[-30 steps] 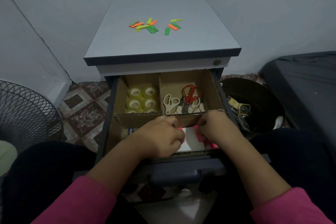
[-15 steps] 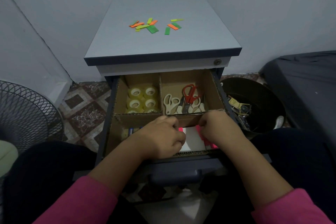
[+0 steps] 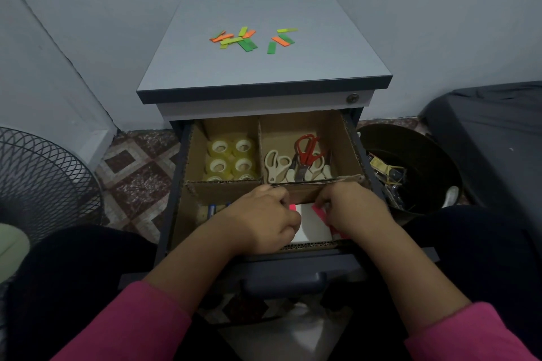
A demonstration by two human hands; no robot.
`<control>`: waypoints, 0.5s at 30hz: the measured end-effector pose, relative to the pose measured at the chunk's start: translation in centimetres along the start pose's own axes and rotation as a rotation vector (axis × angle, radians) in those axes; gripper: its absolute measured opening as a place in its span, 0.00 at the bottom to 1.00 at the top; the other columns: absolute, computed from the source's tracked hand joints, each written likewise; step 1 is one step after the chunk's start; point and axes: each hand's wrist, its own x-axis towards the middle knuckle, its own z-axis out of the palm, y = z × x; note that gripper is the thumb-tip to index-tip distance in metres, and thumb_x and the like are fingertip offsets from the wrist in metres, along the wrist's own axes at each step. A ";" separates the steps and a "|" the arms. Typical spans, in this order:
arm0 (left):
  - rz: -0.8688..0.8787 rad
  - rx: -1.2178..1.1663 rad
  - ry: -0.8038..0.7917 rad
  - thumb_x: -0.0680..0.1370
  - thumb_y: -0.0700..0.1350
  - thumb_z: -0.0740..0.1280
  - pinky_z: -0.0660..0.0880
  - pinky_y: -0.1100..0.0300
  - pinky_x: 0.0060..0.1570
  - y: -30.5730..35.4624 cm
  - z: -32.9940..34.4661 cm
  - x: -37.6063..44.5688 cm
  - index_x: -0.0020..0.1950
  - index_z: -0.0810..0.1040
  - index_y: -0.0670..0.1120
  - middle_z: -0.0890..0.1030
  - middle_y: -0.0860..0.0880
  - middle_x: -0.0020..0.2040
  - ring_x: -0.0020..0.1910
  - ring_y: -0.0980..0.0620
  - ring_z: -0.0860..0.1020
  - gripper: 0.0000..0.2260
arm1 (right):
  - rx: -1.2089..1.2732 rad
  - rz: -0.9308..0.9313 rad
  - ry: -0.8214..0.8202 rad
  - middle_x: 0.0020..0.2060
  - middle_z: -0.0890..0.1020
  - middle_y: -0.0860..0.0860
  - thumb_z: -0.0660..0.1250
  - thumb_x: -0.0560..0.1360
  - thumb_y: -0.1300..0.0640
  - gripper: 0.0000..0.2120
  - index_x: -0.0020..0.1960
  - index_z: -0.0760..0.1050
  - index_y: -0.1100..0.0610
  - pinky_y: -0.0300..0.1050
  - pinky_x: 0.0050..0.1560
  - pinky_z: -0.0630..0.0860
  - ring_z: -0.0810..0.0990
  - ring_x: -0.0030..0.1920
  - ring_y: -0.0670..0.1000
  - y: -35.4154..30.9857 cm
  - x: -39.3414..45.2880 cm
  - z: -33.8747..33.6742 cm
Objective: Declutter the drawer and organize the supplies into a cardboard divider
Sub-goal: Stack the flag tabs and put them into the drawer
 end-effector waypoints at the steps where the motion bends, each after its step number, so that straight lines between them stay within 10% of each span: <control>1: 0.003 0.005 0.002 0.80 0.51 0.55 0.65 0.54 0.62 0.0 0.0 0.0 0.58 0.77 0.55 0.69 0.50 0.57 0.57 0.49 0.66 0.13 | -0.016 -0.006 0.011 0.48 0.80 0.48 0.64 0.77 0.55 0.11 0.55 0.79 0.43 0.41 0.41 0.74 0.81 0.45 0.52 -0.1 0.0 0.0; 15: 0.001 -0.011 0.008 0.79 0.51 0.56 0.63 0.57 0.61 -0.1 0.1 0.1 0.57 0.77 0.55 0.69 0.51 0.57 0.57 0.50 0.66 0.13 | -0.036 -0.085 0.037 0.53 0.80 0.49 0.68 0.73 0.52 0.13 0.56 0.79 0.42 0.42 0.44 0.72 0.80 0.52 0.53 -0.6 0.5 0.9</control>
